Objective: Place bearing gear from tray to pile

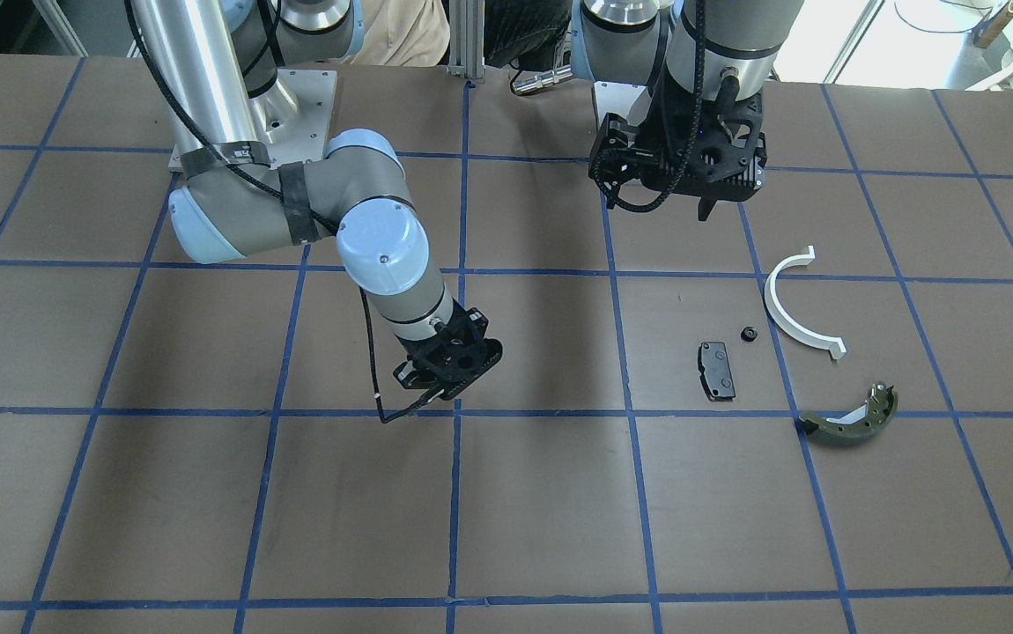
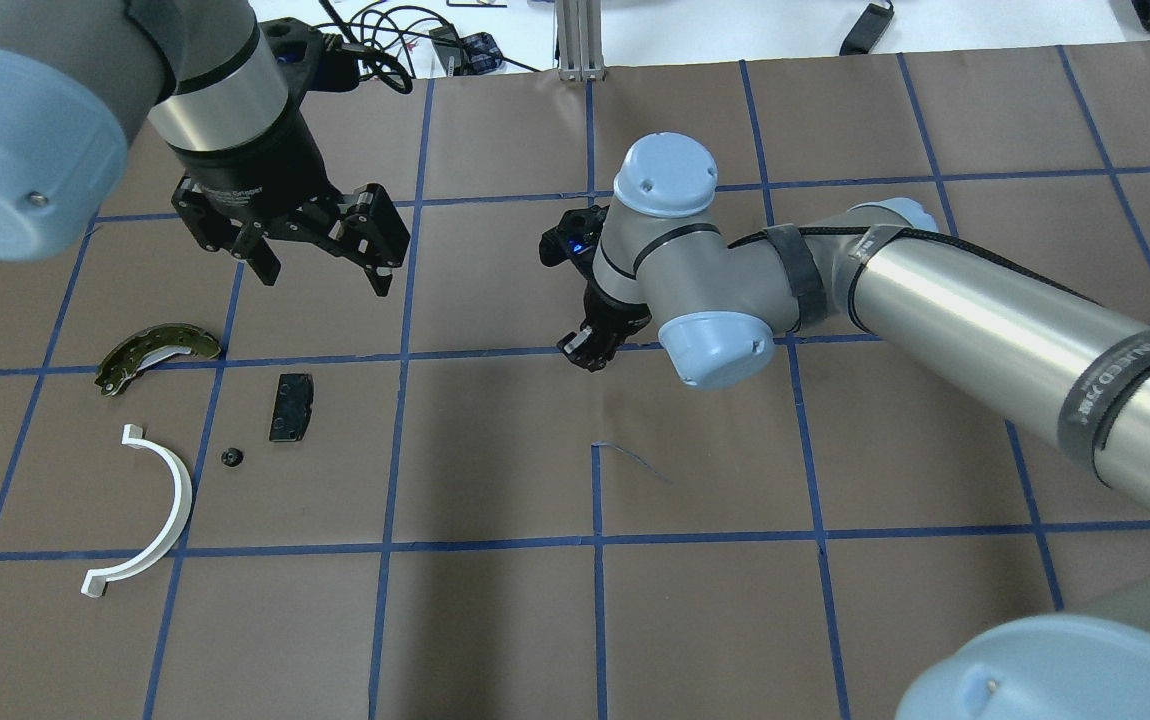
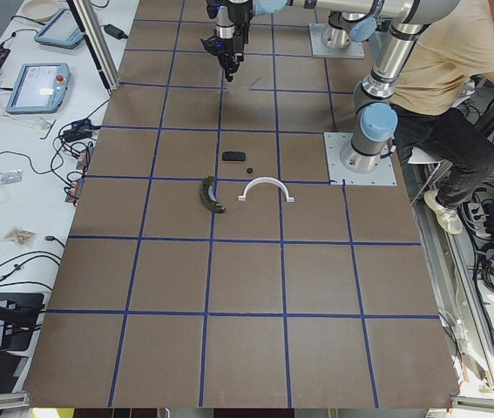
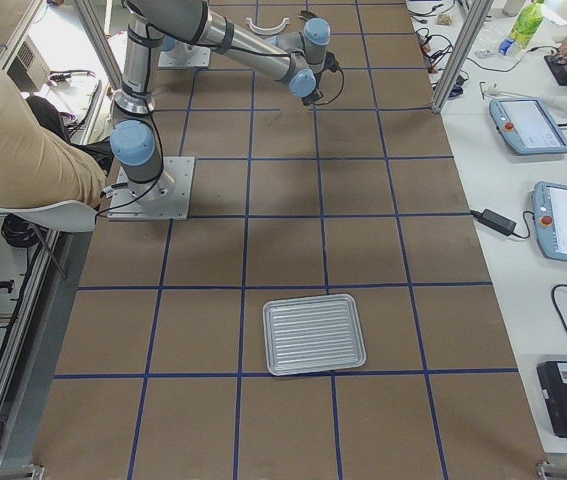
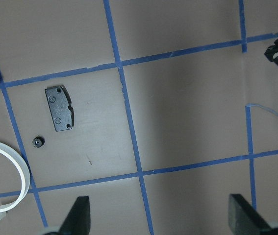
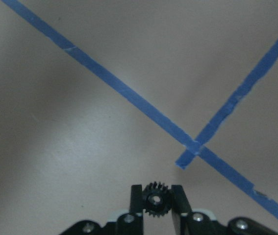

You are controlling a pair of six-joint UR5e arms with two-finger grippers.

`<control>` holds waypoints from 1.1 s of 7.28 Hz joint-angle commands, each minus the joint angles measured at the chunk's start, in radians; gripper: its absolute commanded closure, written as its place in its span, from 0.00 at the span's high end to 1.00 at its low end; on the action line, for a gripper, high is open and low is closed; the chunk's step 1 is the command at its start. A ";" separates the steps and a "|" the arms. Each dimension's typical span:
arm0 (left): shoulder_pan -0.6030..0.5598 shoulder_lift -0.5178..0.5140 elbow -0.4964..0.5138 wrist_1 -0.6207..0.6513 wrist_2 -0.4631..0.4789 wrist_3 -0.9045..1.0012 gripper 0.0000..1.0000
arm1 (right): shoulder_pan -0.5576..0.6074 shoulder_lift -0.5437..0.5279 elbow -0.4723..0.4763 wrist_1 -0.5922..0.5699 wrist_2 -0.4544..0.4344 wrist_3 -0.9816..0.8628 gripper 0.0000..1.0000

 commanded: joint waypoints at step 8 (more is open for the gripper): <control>0.026 -0.008 -0.013 0.040 -0.002 -0.051 1.00 | -0.032 -0.012 0.004 -0.046 -0.029 0.159 1.00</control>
